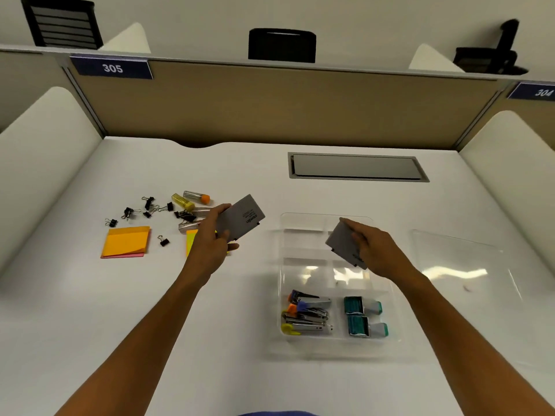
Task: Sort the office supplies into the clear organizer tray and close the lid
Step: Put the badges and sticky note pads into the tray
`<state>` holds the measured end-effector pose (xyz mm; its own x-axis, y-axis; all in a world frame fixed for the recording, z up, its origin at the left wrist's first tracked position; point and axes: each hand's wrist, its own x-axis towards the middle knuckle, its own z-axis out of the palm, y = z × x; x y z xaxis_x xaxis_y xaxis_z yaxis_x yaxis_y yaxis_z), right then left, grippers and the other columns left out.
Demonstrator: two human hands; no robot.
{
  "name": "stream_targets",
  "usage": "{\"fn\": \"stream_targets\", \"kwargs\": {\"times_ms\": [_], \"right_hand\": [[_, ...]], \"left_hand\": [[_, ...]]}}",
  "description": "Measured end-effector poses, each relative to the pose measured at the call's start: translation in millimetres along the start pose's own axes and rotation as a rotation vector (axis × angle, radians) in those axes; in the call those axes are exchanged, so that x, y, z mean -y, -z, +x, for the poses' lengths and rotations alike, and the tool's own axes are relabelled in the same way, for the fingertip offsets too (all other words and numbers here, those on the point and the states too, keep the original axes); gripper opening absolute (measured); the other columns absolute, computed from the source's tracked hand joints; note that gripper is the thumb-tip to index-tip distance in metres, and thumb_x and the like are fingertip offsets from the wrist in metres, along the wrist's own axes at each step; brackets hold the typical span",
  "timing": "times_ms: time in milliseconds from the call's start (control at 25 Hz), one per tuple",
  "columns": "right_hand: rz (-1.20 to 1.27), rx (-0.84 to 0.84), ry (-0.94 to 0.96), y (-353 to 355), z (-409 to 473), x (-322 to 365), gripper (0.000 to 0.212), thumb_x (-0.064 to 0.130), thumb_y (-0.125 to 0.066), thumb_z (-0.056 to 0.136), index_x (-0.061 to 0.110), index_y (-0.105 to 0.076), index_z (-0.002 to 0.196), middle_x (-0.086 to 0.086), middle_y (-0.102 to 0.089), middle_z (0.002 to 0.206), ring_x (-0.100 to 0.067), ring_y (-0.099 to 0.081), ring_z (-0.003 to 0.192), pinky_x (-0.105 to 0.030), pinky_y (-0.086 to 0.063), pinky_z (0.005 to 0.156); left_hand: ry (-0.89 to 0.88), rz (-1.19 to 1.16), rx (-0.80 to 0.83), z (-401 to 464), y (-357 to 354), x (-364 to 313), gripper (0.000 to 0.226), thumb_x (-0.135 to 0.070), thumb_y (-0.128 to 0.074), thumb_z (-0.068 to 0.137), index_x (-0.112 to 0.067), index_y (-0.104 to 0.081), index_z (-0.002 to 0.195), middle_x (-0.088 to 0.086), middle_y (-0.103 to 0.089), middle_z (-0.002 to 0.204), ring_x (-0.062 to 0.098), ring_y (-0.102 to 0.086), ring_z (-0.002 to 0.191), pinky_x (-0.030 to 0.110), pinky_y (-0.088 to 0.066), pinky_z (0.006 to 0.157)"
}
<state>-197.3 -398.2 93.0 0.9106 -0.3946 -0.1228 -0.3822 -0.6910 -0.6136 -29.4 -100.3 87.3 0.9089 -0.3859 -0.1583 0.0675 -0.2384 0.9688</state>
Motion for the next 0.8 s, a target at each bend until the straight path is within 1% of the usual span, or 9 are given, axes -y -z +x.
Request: {"fn": "stream_targets", "kwargs": {"times_ms": [40, 120, 200, 320, 480, 560, 640, 720, 800], "right_hand": [[-0.068, 0.036, 0.01, 5, 1, -8, 0.048, 0.014, -0.052, 0.099, 0.02, -0.042, 0.145, -0.005, -0.054, 0.135, -0.024, -0.053, 0.115, -0.023, -0.041, 0.087], [-0.183, 0.112, 0.015, 11, 0, -18, 0.053, 0.015, -0.061, 0.094, 0.019, -0.045, 0.144, -0.011, -0.056, 0.134, -0.026, -0.054, 0.115, -0.022, -0.039, 0.086], [-0.267, 0.197, 0.009, 10, 0, -23, 0.056, 0.016, -0.065, 0.091, 0.019, -0.046, 0.143, -0.011, -0.056, 0.132, -0.026, -0.053, 0.115, -0.021, -0.036, 0.083], [-0.365, 0.295, -0.007, 1, 3, -32, 0.054, 0.007, -0.059, 0.092, 0.021, -0.047, 0.143, -0.008, -0.055, 0.135, -0.024, -0.052, 0.12, -0.02, -0.034, 0.082], [-0.368, 0.427, -0.033, -14, 7, -42, 0.061, -0.006, -0.056, 0.088, 0.022, -0.048, 0.142, -0.005, -0.051, 0.143, -0.023, -0.048, 0.127, -0.022, -0.039, 0.091], [-0.354, 0.45, -0.023, -20, 8, -43, 0.056, -0.007, -0.05, 0.091, 0.02, -0.05, 0.14, -0.004, -0.051, 0.144, -0.023, -0.048, 0.128, -0.02, -0.036, 0.092], [-0.341, 0.454, -0.022, -26, 10, -47, 0.051, -0.005, -0.045, 0.094, 0.02, -0.053, 0.138, -0.004, -0.052, 0.143, -0.023, -0.048, 0.129, -0.021, -0.035, 0.097], [-0.363, 0.464, -0.028, -30, 12, -51, 0.05, -0.003, -0.045, 0.095, 0.021, -0.054, 0.137, -0.004, -0.054, 0.141, -0.023, -0.05, 0.127, -0.026, -0.037, 0.103], [-0.398, 0.479, -0.036, -34, 12, -55, 0.051, -0.002, -0.045, 0.095, 0.024, -0.052, 0.138, -0.006, -0.055, 0.139, -0.025, -0.051, 0.124, -0.031, -0.041, 0.104]], "left_hand": [[0.0, 0.012, 0.009, 0, -5, 0, 0.056, 0.007, -0.038, 0.096, -0.037, -0.045, 0.13, 0.002, -0.046, 0.134, 0.03, -0.063, 0.1, 0.024, -0.056, 0.067], [-0.009, 0.04, 0.028, 0, -16, 0, 0.056, 0.007, -0.039, 0.095, -0.035, -0.046, 0.13, 0.004, -0.043, 0.137, 0.03, -0.061, 0.103, 0.025, -0.057, 0.068], [-0.008, 0.06, 0.046, 0, -25, -1, 0.056, 0.008, -0.039, 0.094, -0.034, -0.047, 0.13, 0.005, -0.041, 0.138, 0.027, -0.059, 0.105, 0.028, -0.058, 0.071], [-0.004, 0.067, 0.074, 0, -35, 0, 0.056, 0.007, -0.04, 0.095, -0.036, -0.047, 0.128, 0.005, -0.04, 0.138, 0.026, -0.059, 0.106, 0.027, -0.057, 0.07], [0.013, 0.115, 0.093, -1, -44, 3, 0.055, 0.007, -0.042, 0.095, -0.035, -0.046, 0.131, 0.004, -0.04, 0.138, 0.027, -0.06, 0.104, 0.028, -0.058, 0.07], [0.019, 0.138, 0.113, -3, -50, 5, 0.054, 0.005, -0.042, 0.096, -0.034, -0.046, 0.132, 0.003, -0.04, 0.137, 0.025, -0.06, 0.103, 0.029, -0.059, 0.071], [0.019, 0.15, 0.14, -3, -55, 7, 0.053, 0.004, -0.043, 0.096, -0.035, -0.046, 0.132, 0.003, -0.039, 0.136, 0.024, -0.059, 0.104, 0.029, -0.059, 0.071], [0.017, 0.164, 0.166, -4, -60, 9, 0.053, 0.003, -0.043, 0.096, -0.036, -0.046, 0.132, 0.002, -0.04, 0.134, 0.024, -0.058, 0.107, 0.026, -0.058, 0.07], [0.014, 0.174, 0.194, -4, -66, 11, 0.053, 0.003, -0.043, 0.096, -0.035, -0.046, 0.133, 0.001, -0.041, 0.132, 0.024, -0.058, 0.107, 0.024, -0.057, 0.07]]}}
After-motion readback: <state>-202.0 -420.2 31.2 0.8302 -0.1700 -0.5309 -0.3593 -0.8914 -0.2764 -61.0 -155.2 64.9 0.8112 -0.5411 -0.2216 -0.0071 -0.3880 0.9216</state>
